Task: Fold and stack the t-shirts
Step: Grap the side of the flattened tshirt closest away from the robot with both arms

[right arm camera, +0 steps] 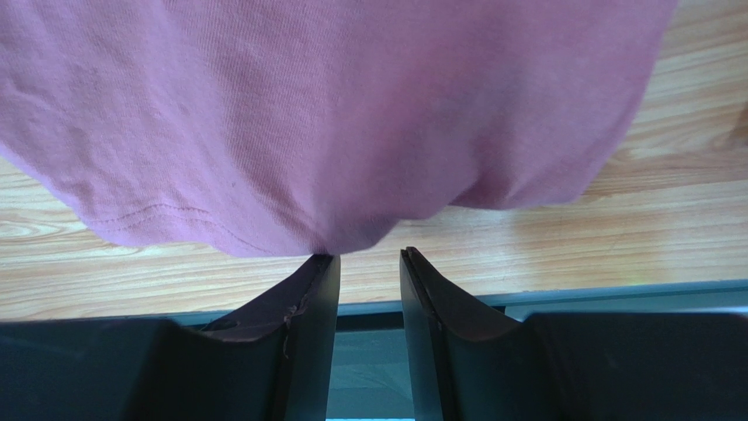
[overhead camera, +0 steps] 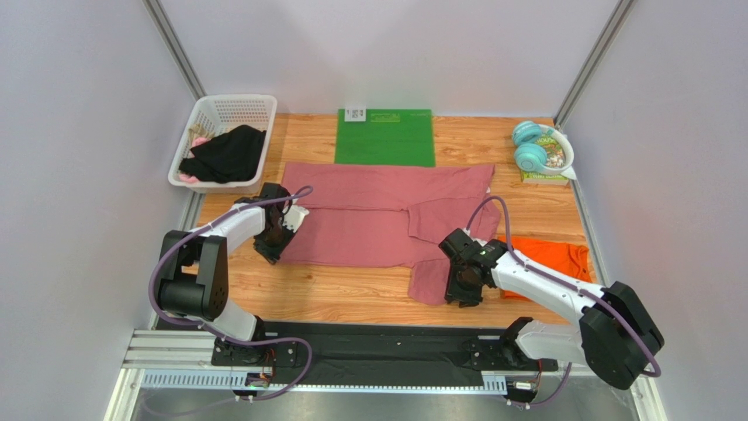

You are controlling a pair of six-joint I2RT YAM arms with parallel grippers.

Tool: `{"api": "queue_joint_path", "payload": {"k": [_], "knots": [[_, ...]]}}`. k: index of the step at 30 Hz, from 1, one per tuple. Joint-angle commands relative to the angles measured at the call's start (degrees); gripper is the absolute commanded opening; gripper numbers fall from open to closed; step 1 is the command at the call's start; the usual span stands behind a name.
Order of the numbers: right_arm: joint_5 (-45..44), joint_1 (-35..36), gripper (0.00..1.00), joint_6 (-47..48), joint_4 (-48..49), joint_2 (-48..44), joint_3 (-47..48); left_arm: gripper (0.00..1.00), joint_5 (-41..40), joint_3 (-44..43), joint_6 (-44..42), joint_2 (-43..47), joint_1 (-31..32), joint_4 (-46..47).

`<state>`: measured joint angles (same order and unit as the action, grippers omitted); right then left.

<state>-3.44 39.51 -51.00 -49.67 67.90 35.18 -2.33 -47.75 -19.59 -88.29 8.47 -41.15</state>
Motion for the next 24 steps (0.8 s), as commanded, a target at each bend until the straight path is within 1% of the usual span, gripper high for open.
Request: {"api": "queue_joint_path", "payload": {"k": [1,10,14,20,24], "knots": [[-1.8,0.5,0.36,-1.2,3.3,1.8,1.8,0.11,1.8,-0.2,0.2,-0.7,-0.3,1.2],[-3.9,0.5,0.37,1.1,4.4,7.2,8.4,0.11,1.7,0.1,0.0,-0.8,-0.3,1.3],[-7.4,0.3,0.37,3.0,2.9,9.4,12.7,0.11,1.7,0.7,-0.2,-0.7,-0.3,1.6],[-9.0,-2.3,0.37,7.1,3.1,14.4,18.3,0.11,1.8,1.2,-0.4,-0.4,-0.4,1.6],[-9.7,-5.4,0.37,9.8,3.7,18.7,20.9,0.11,1.9,1.3,-0.5,-0.2,-0.5,1.6]]}}
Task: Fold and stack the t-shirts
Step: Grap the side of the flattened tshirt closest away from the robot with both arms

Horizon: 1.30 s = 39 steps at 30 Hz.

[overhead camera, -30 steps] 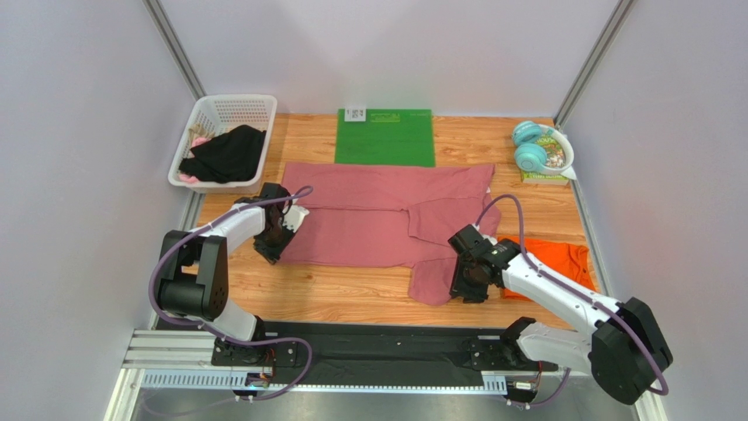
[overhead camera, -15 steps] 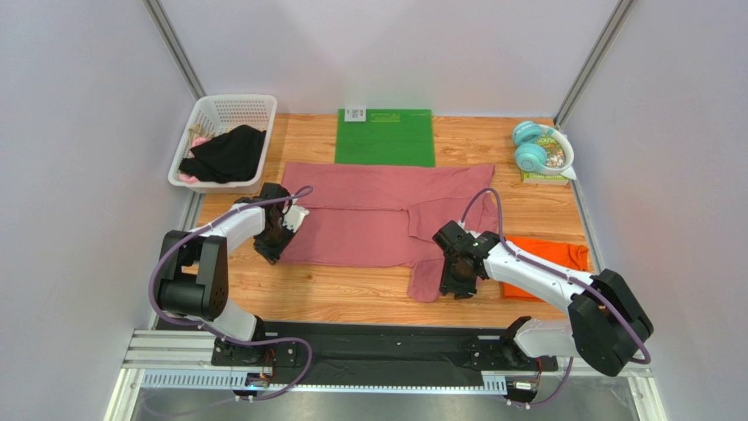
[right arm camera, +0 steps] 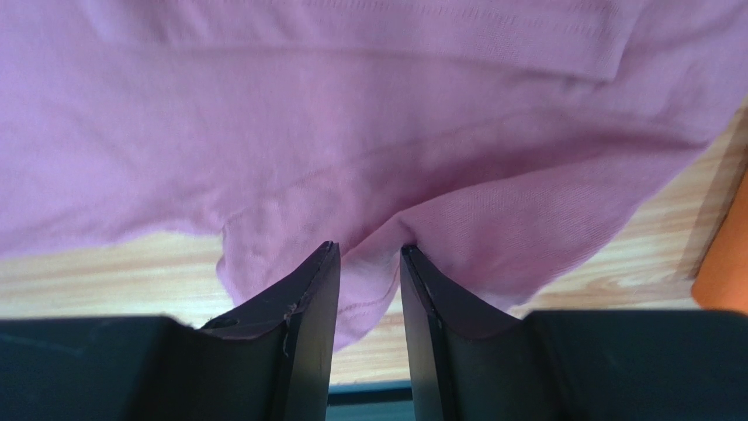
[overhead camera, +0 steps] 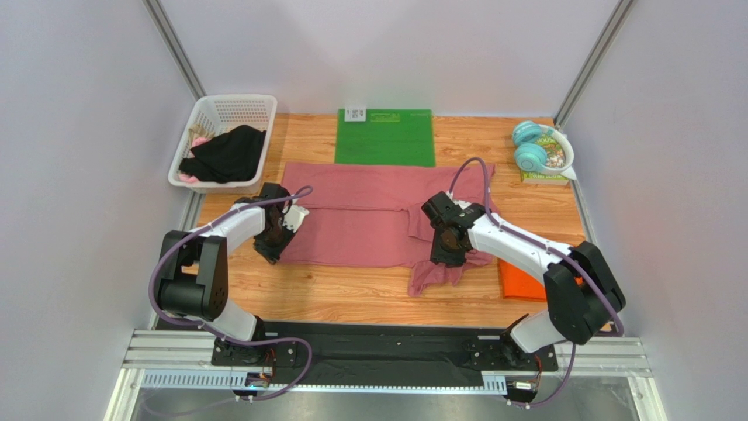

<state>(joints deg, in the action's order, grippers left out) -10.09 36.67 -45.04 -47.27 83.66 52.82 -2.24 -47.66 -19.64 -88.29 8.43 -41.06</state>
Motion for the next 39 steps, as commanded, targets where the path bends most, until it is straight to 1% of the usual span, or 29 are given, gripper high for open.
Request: {"api": "queue_joint_path", "payload": {"k": [1,7,8,11,14,18,20,25,30,35,39], "knots": [[-3.1,-3.2,0.37,4.3,1.6,3.4,3.5,0.11,1.8,1.3,-0.6,-0.2,-0.4,1.5],[-0.9,-10.0,0.41,8.8,3.2,5.7,5.9,0.11,2.0,1.3,-0.6,-0.3,-0.5,1.5],[-0.5,-10.7,0.44,9.5,3.1,5.5,6.3,0.11,2.0,1.2,-0.5,-0.3,-0.5,1.5],[0.1,-12.7,0.50,11.1,0.7,3.2,8.9,0.11,2.0,1.3,-0.5,-0.2,-0.5,1.5],[0.3,-12.8,0.53,11.4,-1.6,-1.2,9.6,0.11,2.0,1.3,-0.5,0.0,-0.5,1.4],[1.1,-12.8,0.53,9.8,-2.5,-8.1,4.9,0.11,3.0,1.3,-0.4,-0.2,-0.5,1.4],[1.4,-12.8,0.53,8.7,-2.3,-10.6,0.6,0.11,3.0,1.4,-0.4,-0.4,-0.5,1.5],[4.6,-12.8,0.53,5.4,1.3,-13.8,-8.8,0.11,3.0,1.3,-0.4,-0.3,-0.5,1.4],[5.9,-12.8,0.52,4.3,3.7,-14.1,-11.9,0.11,2.8,0.9,-0.4,-0.3,-0.5,1.0],[5.5,-12.8,0.51,4.1,4.5,-13.8,-12.5,0.11,2.8,0.6,-0.3,-0.2,-0.5,0.6],[5.5,-12.8,0.48,3.9,5.8,-12.7,-12.8,0.11,2.7,0.2,-0.3,-0.2,-0.5,0.2]]}}
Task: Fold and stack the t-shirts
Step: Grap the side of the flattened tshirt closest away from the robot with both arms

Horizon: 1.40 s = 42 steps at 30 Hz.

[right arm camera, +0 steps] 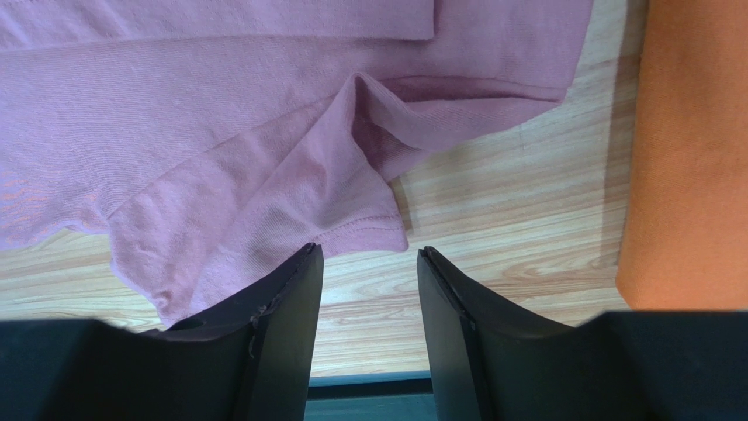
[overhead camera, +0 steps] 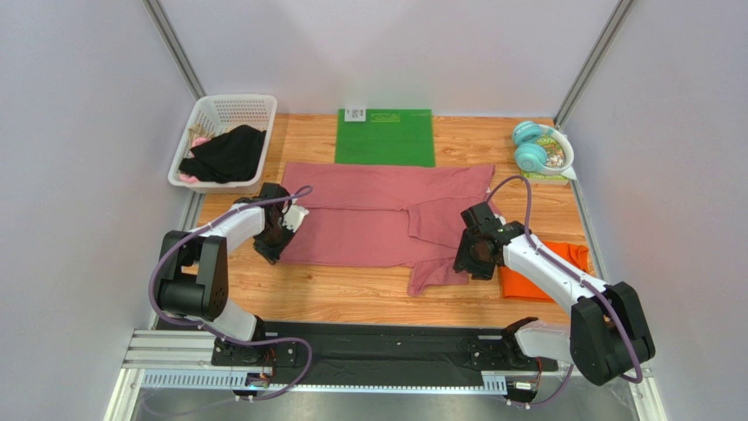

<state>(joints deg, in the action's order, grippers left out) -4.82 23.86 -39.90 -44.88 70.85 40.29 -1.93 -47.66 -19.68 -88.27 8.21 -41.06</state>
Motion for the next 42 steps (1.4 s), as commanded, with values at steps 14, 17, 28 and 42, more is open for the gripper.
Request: {"api": "queue_joint_path", "payload": {"k": [14,17,28,42], "knots": [[-0.8,0.0,0.46,-1.7,4.6,3.6,-1.8,0.11,2.5,0.3,-0.3,-0.4,-0.3,0.3],[-0.8,0.0,0.46,-1.8,4.6,3.4,-2.8,0.11,2.5,0.4,-0.2,-0.7,-0.3,0.5],[-1.0,0.0,0.43,-2.2,5.9,4.1,-3.4,0.11,2.7,0.9,-0.2,-0.8,-0.3,0.7],[-1.3,0.0,0.03,-2.5,5.6,4.1,-2.8,0.11,2.4,1.2,-0.5,-0.7,-0.3,1.0]]}}
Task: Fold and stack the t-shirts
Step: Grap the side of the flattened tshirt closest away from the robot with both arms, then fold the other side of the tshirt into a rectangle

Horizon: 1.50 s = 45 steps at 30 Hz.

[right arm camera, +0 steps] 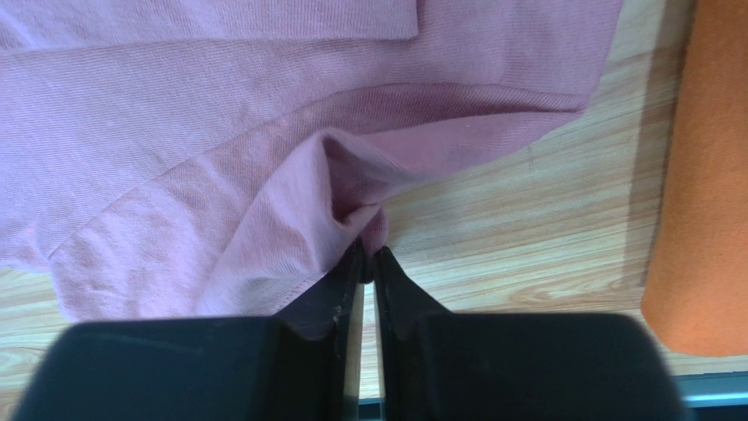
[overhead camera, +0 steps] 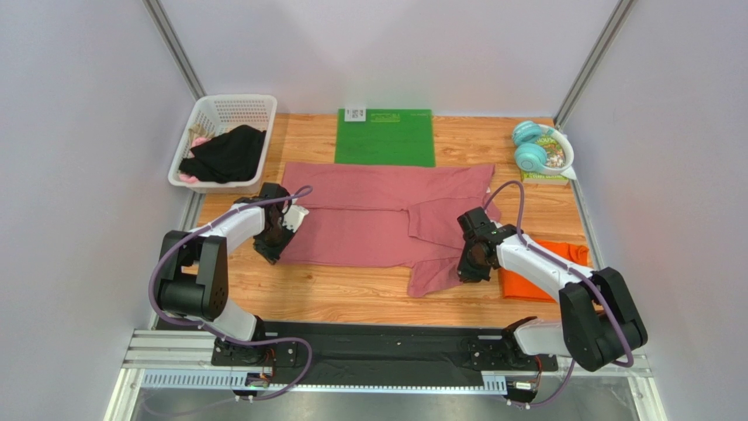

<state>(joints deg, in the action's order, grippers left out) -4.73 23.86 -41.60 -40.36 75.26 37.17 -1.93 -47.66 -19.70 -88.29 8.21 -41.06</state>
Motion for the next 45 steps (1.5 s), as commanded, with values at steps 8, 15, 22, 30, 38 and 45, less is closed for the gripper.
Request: {"api": "queue_joint_path", "payload": {"k": [8,15,22,30,38,45], "knots": [[-1.9,0.0,0.00,-1.1,-6.3,-9.1,2.6,0.09,2.7,1.0,-0.2,0.3,-0.5,0.5],[-1.8,0.0,0.00,-1.5,-12.4,-15.2,4.7,0.00,3.4,0.1,0.2,1.0,-0.6,-1.0],[-0.9,0.1,0.00,-2.3,-16.7,-20.0,5.3,0.00,3.0,-1.7,-0.8,4.7,-0.6,-4.5],[-0.4,0.5,0.00,-3.9,-21.3,-23.8,6.8,0.00,2.5,-2.8,-2.3,12.2,-0.6,-9.4],[0.3,1.5,0.00,-4.9,-24.9,-26.2,8.5,0.00,2.7,-3.0,-2.4,13.6,-0.6,-11.3],[1.8,2.3,0.00,-6.3,-32.7,-31.6,10.0,0.00,2.1,-0.9,-5.0,16.4,-0.6,-13.2]]}}
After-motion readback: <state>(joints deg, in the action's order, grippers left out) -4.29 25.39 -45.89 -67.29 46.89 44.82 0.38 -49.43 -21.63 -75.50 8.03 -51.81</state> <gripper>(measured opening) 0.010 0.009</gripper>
